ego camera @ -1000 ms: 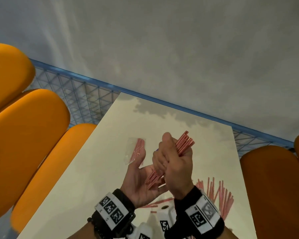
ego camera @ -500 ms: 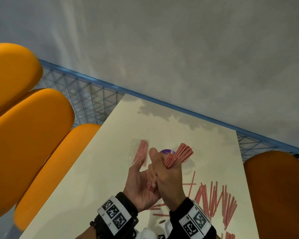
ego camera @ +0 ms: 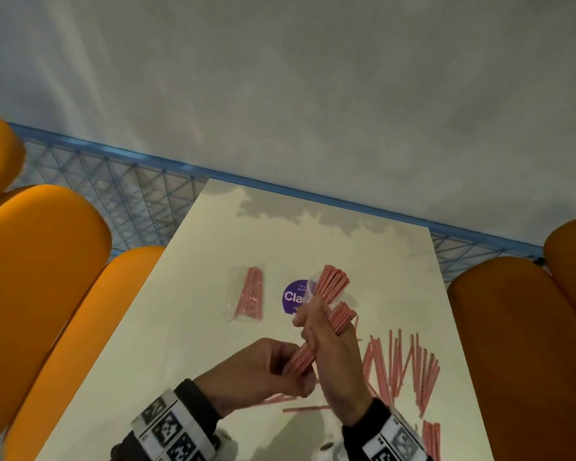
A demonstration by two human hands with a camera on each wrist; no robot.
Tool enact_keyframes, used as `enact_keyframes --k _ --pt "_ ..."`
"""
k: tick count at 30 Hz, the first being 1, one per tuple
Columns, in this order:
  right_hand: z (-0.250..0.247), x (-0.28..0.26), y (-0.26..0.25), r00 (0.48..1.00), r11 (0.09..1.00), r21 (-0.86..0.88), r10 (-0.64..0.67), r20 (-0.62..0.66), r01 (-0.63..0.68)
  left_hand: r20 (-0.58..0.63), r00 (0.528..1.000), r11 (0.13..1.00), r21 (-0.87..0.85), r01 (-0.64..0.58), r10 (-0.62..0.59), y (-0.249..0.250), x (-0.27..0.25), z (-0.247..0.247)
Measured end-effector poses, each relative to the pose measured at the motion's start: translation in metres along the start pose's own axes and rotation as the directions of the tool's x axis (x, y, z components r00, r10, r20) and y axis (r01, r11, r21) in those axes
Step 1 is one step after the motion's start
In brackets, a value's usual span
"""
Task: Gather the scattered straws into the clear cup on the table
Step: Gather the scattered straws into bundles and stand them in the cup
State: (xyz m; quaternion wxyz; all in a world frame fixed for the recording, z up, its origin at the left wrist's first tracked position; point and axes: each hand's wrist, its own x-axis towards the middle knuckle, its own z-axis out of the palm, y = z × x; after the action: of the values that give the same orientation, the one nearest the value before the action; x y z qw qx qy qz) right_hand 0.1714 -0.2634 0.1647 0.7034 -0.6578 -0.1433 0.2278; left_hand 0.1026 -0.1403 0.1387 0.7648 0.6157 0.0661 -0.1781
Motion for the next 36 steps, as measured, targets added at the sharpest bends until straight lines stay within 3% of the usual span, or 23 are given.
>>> enact_keyframes --k 2,5,7,9,12,16,20,22,25,29,31,34,36 --pt "-0.004 -0.004 0.013 0.997 0.995 -0.080 0.059 0.041 -0.055 0.003 1.000 0.975 0.222 0.028 -0.030 0.004 0.007 0.007" --pt "-0.016 -0.003 0.024 0.988 0.968 -0.208 0.149 0.045 -0.137 -0.221 0.975 0.859 0.493 0.141 -0.033 -0.004 0.020 0.017" --pt "-0.032 0.005 0.027 0.994 0.936 -0.339 0.072 -0.080 -0.095 -0.357 0.934 0.672 0.698 0.249 0.024 -0.012 0.029 0.018" --pt "-0.043 0.012 0.028 0.991 0.875 -0.483 -0.024 -0.132 -0.044 -0.398 0.917 0.517 0.791 0.327 0.029 -0.017 0.038 0.020" --pt "-0.049 0.020 0.029 0.996 0.732 -0.682 -0.062 -0.069 -0.002 -0.407 0.912 0.421 0.837 0.348 0.054 -0.019 0.056 0.024" --pt "-0.063 0.041 0.027 0.997 0.620 -0.784 -0.025 -0.071 -0.040 -0.401 0.911 0.402 0.853 0.333 0.095 -0.019 0.085 0.025" --pt "-0.086 0.075 0.025 0.998 0.565 -0.825 -0.061 -0.029 0.010 -0.328 0.936 0.476 0.848 0.234 0.125 -0.014 0.120 0.010" --pt "-0.107 0.106 0.022 0.995 0.518 -0.856 -0.081 -0.064 -0.013 -0.345 0.933 0.451 0.852 0.265 0.104 -0.013 0.143 -0.010" --pt "-0.127 0.154 0.027 0.975 0.348 -0.937 -0.204 -0.092 -0.015 -0.427 0.895 0.400 0.848 0.347 0.130 -0.015 0.185 -0.037" --pt "-0.118 0.182 0.063 0.995 0.042 -0.996 -0.068 0.079 0.082 -0.387 0.922 0.428 0.839 0.336 0.034 -0.034 0.234 -0.042" --pt "-0.114 0.183 0.076 0.987 -0.091 -0.983 -0.011 0.159 0.157 -0.376 0.925 0.454 0.835 0.311 0.058 -0.046 0.247 -0.041" --pt "-0.116 0.187 0.084 0.983 -0.092 -0.979 -0.003 0.185 0.184 -0.392 0.908 0.500 0.821 0.275 0.144 -0.053 0.252 -0.041" --pt "-0.118 0.189 0.089 0.974 -0.098 -0.974 -0.079 0.212 0.204 -0.382 0.912 0.527 0.812 0.252 0.153 -0.053 0.251 -0.039"
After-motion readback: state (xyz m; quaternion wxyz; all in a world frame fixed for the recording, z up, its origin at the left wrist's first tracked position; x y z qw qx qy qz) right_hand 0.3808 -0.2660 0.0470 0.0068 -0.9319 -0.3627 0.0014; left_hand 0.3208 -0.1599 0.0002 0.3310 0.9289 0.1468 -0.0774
